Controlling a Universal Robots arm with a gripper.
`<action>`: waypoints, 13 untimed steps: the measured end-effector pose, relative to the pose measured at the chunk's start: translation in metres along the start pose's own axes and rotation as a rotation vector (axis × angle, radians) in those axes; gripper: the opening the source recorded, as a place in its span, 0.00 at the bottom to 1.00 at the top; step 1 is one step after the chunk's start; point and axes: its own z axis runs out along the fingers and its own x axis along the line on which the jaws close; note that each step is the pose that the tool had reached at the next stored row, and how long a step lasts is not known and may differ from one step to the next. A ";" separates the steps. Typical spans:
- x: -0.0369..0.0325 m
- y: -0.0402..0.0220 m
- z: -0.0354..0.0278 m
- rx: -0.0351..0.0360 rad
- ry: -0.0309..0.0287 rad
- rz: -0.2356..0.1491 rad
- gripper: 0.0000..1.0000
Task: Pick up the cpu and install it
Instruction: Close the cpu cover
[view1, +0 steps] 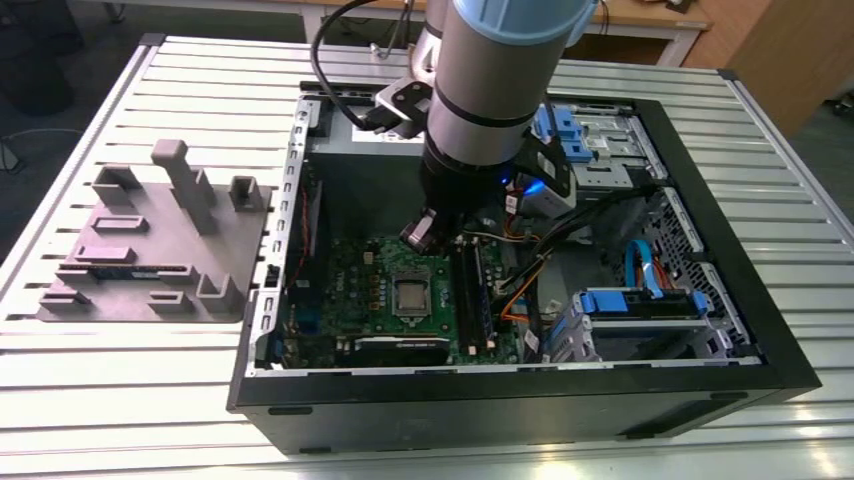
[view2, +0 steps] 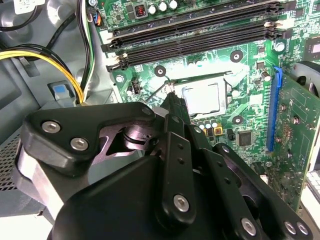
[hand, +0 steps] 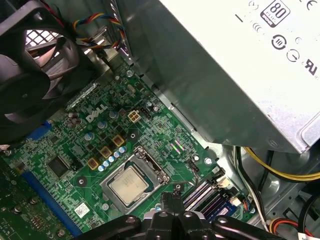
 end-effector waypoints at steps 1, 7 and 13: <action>0.0000 0.0000 0.0000 0.0000 0.0000 0.000 0.10; 0.0000 0.0000 0.0000 0.0000 0.0000 0.000 0.10; 0.0078 0.0066 0.0004 -0.0001 0.0000 -0.001 0.10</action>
